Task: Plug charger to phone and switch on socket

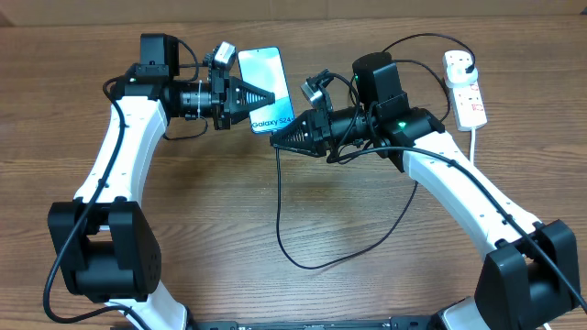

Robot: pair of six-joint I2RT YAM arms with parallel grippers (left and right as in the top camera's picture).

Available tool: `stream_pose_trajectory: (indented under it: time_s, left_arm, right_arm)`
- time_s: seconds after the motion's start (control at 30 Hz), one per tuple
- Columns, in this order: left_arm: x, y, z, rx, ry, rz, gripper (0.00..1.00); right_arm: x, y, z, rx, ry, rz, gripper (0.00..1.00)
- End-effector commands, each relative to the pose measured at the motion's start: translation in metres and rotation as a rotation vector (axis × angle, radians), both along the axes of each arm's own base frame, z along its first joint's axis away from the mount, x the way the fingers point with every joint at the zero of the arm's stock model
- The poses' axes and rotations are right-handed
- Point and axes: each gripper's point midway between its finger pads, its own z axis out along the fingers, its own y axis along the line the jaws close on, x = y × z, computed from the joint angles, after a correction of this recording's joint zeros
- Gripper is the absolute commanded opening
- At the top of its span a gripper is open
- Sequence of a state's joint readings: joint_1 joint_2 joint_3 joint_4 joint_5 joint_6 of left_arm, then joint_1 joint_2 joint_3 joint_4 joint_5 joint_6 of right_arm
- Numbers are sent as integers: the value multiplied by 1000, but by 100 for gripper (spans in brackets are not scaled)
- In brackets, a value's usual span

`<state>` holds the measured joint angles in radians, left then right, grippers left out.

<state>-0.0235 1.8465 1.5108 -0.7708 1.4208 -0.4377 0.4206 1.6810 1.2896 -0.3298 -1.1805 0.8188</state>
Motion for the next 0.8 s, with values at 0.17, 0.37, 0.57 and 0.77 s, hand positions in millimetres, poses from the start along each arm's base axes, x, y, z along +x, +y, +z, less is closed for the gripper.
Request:
stream_pose_trajectory:
  time_s: [0.17, 0.37, 0.57, 0.77]
  left_arm:
    - [-7, -2, 12, -65, -5, -37, 4]
    - [-10, -2, 10, -64, 5, -38, 4]
    - [-13, -2, 9, -63, 6, -41, 4]
    - [-14, -2, 9, -62, 6, -42, 4]
  right_arm:
    - [3, 2, 17, 25, -71, -6, 4]
    - [8, 3, 16, 14, -85, -28, 4]
    - [12, 2, 14, 0, -93, -50, 4]
    - [13, 3, 15, 1, -104, -57, 4]
